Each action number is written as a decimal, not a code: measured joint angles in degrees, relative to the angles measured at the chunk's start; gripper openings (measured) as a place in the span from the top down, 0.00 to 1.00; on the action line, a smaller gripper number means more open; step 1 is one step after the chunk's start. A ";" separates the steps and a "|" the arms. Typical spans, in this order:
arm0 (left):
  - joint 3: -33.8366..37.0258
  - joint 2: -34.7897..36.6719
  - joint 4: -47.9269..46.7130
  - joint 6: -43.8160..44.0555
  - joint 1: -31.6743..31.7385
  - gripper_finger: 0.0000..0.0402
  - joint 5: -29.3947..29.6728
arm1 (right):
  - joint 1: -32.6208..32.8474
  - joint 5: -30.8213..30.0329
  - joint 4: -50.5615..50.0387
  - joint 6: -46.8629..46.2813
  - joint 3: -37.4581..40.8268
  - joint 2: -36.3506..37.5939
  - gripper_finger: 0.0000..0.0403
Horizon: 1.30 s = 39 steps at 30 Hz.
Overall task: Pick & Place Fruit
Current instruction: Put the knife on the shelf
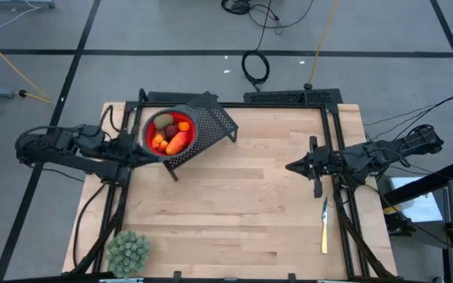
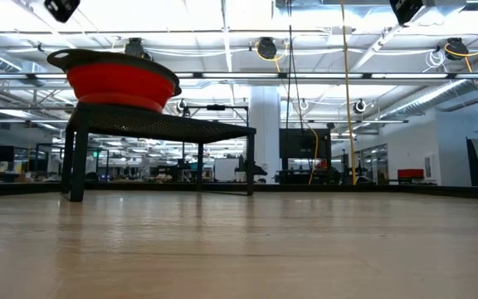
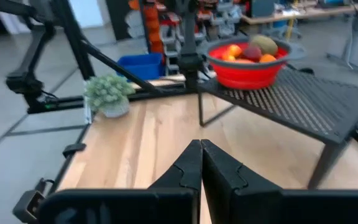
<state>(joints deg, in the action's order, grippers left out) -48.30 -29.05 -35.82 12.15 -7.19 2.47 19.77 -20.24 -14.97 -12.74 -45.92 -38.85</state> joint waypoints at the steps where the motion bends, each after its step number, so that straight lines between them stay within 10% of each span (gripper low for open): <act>1: 1.03 1.15 -0.05 0.30 0.01 1.00 -0.03 | 0.00 -0.77 -1.74 -0.81 -0.90 -0.66 1.00; 25: 19.44 27.77 3.56 -2.70 0.03 0.99 -6.00 | 0.00 -1.99 -24.26 -20.62 -17.91 -13.52 1.00; 39: 30.60 28.71 14.33 -0.29 0.03 0.98 -12.01 | -0.02 3.64 -31.56 -30.89 -21.79 -16.68 1.00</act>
<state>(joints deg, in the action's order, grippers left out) -17.70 -0.34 -21.49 11.85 -7.16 -9.54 19.75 -16.60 -46.54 -43.63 -67.70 -55.53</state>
